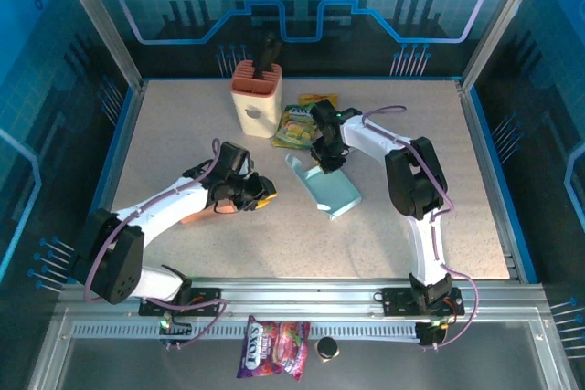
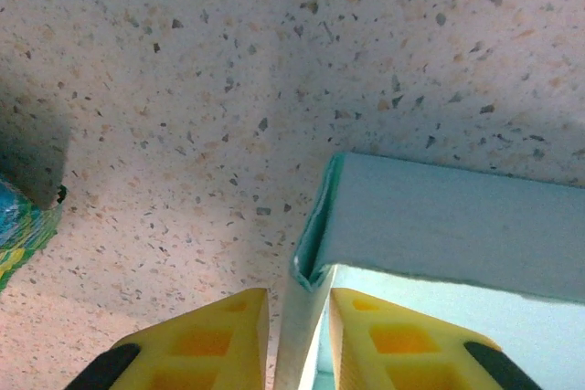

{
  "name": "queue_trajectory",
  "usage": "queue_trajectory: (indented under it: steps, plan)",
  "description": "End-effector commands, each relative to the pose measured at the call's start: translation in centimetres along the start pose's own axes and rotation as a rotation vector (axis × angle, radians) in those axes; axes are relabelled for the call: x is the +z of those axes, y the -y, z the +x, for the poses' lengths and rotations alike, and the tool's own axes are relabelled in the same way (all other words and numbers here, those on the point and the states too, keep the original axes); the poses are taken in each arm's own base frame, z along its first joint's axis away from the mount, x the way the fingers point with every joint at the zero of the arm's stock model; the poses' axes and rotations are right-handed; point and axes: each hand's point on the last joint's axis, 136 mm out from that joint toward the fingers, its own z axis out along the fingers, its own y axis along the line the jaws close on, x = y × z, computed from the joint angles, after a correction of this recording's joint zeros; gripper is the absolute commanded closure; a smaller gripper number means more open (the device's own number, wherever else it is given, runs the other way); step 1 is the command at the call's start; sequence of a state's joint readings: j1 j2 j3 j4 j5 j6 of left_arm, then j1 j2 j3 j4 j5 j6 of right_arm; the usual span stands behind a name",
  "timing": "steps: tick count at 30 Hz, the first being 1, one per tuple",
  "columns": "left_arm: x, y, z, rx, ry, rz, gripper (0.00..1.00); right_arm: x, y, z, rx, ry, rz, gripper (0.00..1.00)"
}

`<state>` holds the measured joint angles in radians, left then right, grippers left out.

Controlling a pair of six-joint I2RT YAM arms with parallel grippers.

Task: Fold the paper box

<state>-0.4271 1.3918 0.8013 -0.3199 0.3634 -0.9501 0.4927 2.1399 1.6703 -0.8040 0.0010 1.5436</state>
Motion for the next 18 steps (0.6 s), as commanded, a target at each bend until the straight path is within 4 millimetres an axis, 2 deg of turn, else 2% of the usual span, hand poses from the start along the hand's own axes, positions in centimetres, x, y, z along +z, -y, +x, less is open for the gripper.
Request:
queue_trajectory:
  steps: [1, 4, 8, 14, 18]
  plan:
    - [-0.74, 0.12, 0.0, 0.019, 0.0, -0.007, 0.71, 0.69, 0.54, -0.01, -0.012, 0.029, 0.045, 0.79]
    - [-0.8, 0.13, 0.01, 0.02, -0.001, -0.01, 0.71, 0.87, 0.53, -0.08, -0.011, 0.031, 0.052, 0.82]
    - [-0.84, 0.08, -0.01, 0.021, -0.001, -0.014, 0.72, 0.97, 0.81, -0.24, -0.016, 0.057, 0.067, 1.0]
    - [-0.87, -0.09, 0.02, 0.02, -0.002, -0.021, 0.72, 0.21, 0.94, -0.09, -0.018, 0.093, 0.056, 1.0]
    - [-0.88, -0.2, 0.08, 0.017, -0.002, -0.025, 0.72, 0.21, 0.67, 0.15, -0.016, 0.094, 0.037, 0.86]
